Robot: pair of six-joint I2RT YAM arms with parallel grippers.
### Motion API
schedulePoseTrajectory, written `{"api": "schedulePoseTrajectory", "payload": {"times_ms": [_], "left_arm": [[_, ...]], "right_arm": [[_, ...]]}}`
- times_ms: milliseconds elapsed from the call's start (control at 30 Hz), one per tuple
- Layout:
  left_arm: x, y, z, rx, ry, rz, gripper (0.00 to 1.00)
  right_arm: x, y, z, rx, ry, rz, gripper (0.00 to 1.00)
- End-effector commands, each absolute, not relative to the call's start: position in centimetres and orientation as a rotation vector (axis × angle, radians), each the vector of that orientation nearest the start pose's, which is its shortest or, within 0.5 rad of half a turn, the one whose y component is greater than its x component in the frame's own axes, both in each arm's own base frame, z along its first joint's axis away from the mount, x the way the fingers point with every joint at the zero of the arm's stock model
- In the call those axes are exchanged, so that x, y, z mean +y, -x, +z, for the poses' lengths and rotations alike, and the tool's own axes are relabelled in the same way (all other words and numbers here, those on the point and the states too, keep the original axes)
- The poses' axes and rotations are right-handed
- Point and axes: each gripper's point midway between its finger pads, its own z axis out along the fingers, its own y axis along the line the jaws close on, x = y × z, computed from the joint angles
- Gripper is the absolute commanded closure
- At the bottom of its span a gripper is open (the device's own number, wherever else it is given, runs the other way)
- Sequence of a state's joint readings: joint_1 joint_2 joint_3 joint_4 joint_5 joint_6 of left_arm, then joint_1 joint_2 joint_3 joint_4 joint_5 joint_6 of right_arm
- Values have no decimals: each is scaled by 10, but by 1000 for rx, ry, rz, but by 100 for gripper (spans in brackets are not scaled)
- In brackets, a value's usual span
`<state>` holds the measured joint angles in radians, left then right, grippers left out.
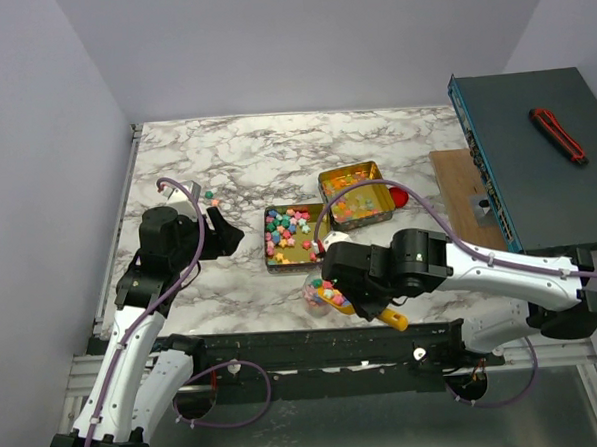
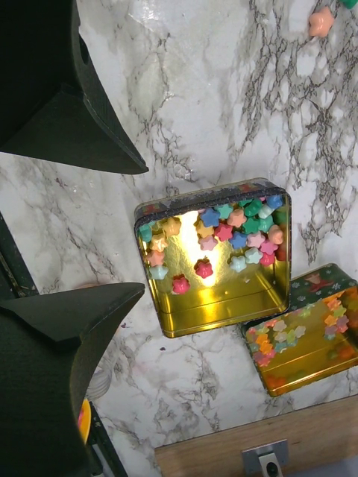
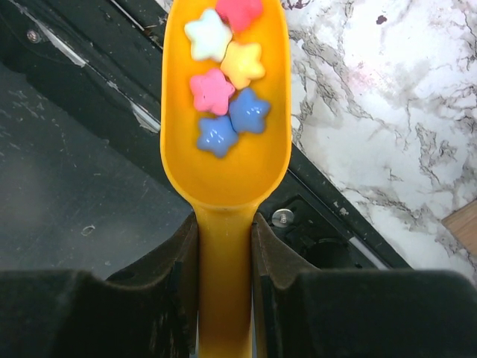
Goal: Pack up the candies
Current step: Place the fake candies in the packing bottle.
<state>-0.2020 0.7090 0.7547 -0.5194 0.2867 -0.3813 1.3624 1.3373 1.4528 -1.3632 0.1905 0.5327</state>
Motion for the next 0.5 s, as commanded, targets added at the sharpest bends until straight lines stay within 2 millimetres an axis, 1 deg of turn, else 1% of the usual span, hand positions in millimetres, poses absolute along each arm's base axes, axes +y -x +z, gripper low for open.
{"api": "schedulePoseTrajectory", "payload": {"times_ms": [0,333,467], "left_arm": [[-114,-234,214,2087,-1,-657,38],[-116,-232,215,2086,-8,-671,38],[-116,-232,215,2087,-8,-675,38]], "right_arm": [[231,-61,213,2599,1068,166,99],[236,-57,209,2639,1067,169,100],[239,-50,211,2667,1052,213,99]]}}
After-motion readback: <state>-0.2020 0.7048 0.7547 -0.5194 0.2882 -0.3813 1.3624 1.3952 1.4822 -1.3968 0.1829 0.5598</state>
